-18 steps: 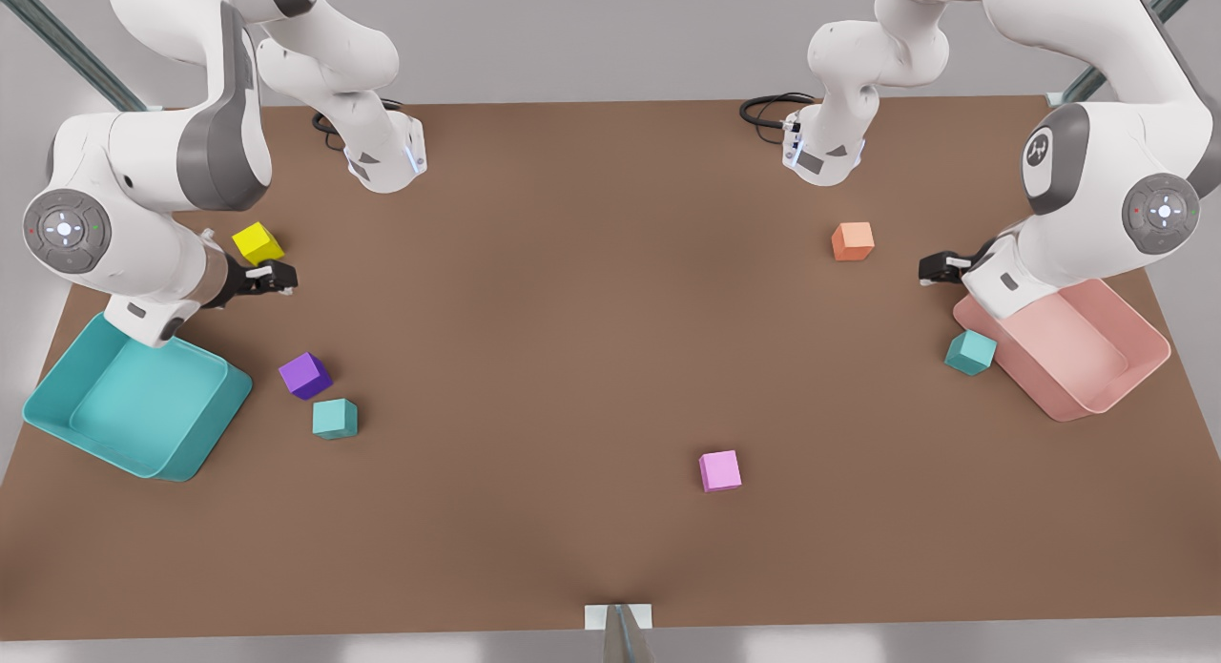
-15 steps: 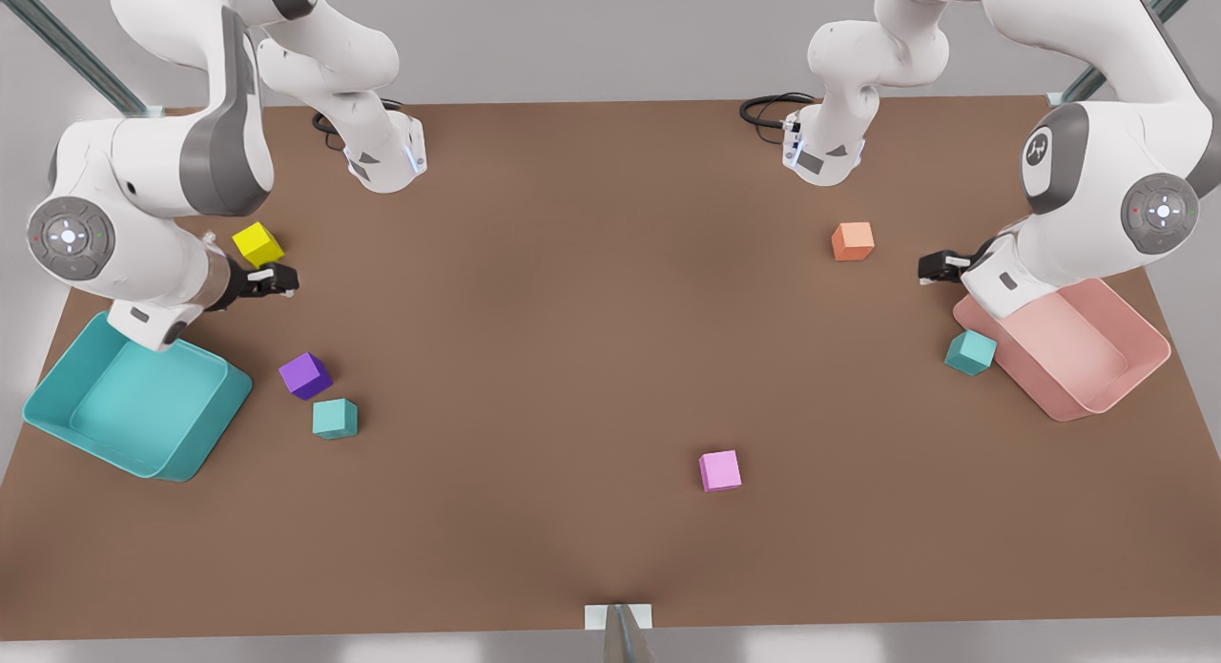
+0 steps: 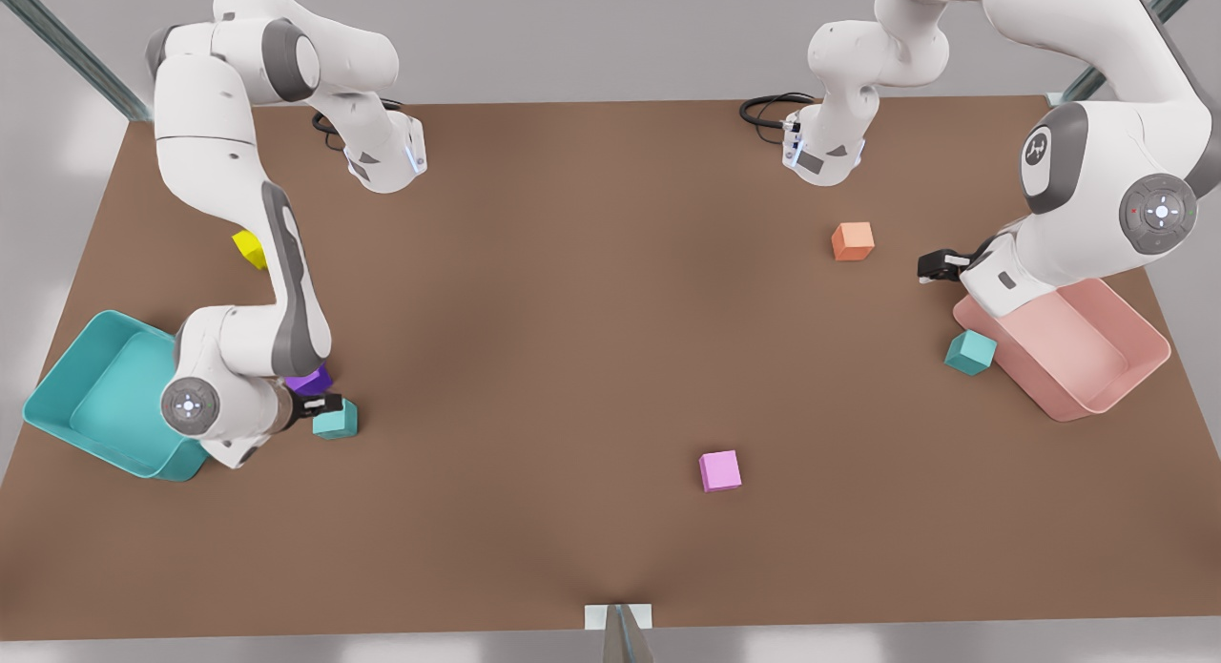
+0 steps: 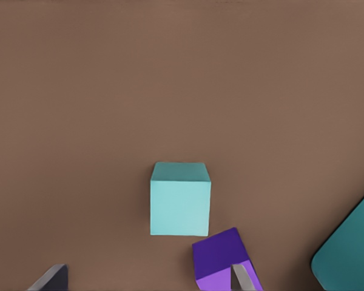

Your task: Stack the two blue cubes on top of each other

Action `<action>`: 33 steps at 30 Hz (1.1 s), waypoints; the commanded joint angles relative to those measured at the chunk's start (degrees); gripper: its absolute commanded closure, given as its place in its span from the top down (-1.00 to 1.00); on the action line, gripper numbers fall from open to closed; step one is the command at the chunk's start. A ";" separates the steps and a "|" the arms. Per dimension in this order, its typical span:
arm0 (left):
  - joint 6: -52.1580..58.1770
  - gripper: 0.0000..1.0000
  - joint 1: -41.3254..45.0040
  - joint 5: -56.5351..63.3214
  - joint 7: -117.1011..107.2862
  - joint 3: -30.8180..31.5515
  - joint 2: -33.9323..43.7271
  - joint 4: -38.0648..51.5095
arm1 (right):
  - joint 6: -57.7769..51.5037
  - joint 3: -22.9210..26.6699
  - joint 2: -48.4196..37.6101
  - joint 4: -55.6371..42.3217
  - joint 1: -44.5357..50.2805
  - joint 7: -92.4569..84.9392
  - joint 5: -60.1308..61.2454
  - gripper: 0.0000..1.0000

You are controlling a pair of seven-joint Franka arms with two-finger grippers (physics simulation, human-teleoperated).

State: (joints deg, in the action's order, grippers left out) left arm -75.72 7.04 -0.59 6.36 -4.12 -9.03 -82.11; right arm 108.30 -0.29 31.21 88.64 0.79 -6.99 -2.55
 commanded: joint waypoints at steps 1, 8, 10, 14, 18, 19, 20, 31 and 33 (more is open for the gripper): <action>0.05 1.00 -0.01 0.06 0.32 -0.01 0.06 0.02 | 14.13 -0.06 -0.01 1.88 0.00 2.68 0.62 1.00; 0.05 1.00 -0.01 0.06 0.23 -0.01 0.06 0.02 | 13.69 -0.06 1.83 4.44 -0.26 2.59 1.67 1.00; 0.05 1.00 0.08 0.06 0.23 -0.01 0.06 0.02 | 13.60 -0.06 2.80 4.61 -0.26 2.59 1.84 1.00; 0.05 1.00 0.08 -0.12 0.23 -0.01 0.06 0.02 | 13.60 0.21 3.33 5.84 -0.70 2.77 2.28 1.00; 1.37 1.00 0.43 -0.29 0.40 0.17 -0.47 -0.06 | 13.95 0.29 3.59 7.34 -1.23 2.77 2.72 1.00; 1.46 1.00 0.52 -0.20 0.32 0.17 -0.38 -0.06 | 13.95 0.29 3.59 7.34 -1.14 2.77 2.81 1.00; 1.28 1.00 0.43 -0.12 0.23 0.52 -0.47 -0.06 | 13.87 0.29 3.68 7.34 -1.23 2.77 2.81 1.00; 1.10 1.00 0.52 -0.12 0.32 0.61 -0.55 0.02 | 14.22 0.29 6.85 7.07 -1.75 3.21 2.81 1.00; 1.10 1.00 0.52 -0.12 0.23 0.61 -0.55 0.02 | 14.22 0.29 7.28 7.07 -2.11 3.21 2.81 1.00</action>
State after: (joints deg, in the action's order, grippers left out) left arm -74.66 7.58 -0.71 6.60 -3.51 -9.66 -82.11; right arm 122.34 0.00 38.40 95.77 -1.21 -4.36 0.17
